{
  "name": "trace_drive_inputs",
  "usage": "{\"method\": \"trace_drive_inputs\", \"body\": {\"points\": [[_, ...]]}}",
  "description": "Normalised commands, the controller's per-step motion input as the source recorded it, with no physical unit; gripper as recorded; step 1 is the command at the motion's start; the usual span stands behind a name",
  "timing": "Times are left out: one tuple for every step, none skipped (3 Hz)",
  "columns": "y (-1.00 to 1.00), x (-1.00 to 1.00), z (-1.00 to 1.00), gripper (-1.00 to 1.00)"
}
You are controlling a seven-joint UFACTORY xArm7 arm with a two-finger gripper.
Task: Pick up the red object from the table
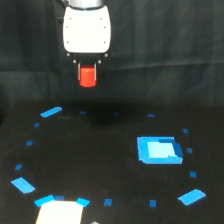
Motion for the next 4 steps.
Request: {"method": "trace_drive_inputs", "body": {"points": [[0.04,0.03,0.33,-1.0],[0.06,0.03,0.34,-1.0],[-0.08,-0.18,0.67,-0.93],[-0.01,0.25,-0.28,-1.0]]}}
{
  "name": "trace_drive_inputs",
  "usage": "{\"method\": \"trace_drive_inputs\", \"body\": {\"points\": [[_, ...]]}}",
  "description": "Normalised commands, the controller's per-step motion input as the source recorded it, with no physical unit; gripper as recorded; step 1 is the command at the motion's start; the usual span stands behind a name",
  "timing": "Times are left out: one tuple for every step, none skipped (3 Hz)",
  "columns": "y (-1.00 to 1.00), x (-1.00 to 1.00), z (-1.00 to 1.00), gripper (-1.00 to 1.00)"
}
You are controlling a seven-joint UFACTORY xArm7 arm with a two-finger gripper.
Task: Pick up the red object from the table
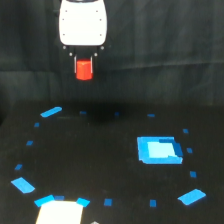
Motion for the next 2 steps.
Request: {"method": "trace_drive_inputs", "body": {"points": [[-0.06,0.02,-0.27,-1.0],[0.08,-0.04,0.29,-0.97]]}}
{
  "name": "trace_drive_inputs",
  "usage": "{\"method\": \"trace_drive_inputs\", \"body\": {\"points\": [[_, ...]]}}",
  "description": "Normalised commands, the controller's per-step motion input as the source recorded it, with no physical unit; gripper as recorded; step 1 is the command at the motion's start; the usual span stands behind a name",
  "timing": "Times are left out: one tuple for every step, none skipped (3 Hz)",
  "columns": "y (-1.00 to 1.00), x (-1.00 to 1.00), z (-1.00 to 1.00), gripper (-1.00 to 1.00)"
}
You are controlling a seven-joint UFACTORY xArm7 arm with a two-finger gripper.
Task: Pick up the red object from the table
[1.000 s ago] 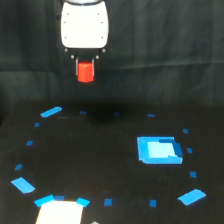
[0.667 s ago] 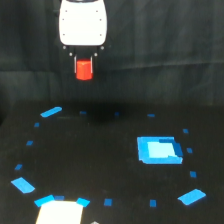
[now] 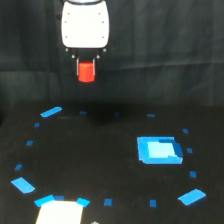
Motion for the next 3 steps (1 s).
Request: {"method": "trace_drive_inputs", "body": {"points": [[0.15,-0.06,0.29,-0.92],[0.01,0.06,0.33,-1.0],[0.24,-0.22,-0.32,-1.0]]}}
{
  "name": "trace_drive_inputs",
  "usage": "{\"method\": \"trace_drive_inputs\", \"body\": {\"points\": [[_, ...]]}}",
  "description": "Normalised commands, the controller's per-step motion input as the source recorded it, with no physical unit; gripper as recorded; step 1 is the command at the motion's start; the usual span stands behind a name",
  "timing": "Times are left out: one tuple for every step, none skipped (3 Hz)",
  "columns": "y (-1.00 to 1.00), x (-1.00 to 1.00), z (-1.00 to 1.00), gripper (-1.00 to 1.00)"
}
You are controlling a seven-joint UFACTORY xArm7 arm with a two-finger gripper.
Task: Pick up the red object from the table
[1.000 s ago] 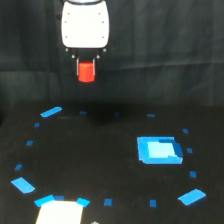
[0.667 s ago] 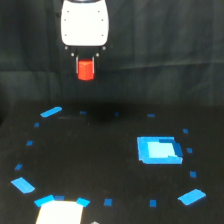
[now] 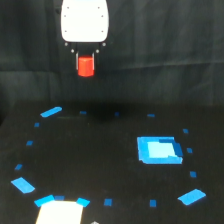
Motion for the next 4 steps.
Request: {"method": "trace_drive_inputs", "body": {"points": [[-0.01,0.03,0.14,-1.0],[-0.55,-0.05,0.35,-1.0],[-0.32,-0.18,-0.48,-1.0],[-0.01,-0.26,0.11,-1.0]]}}
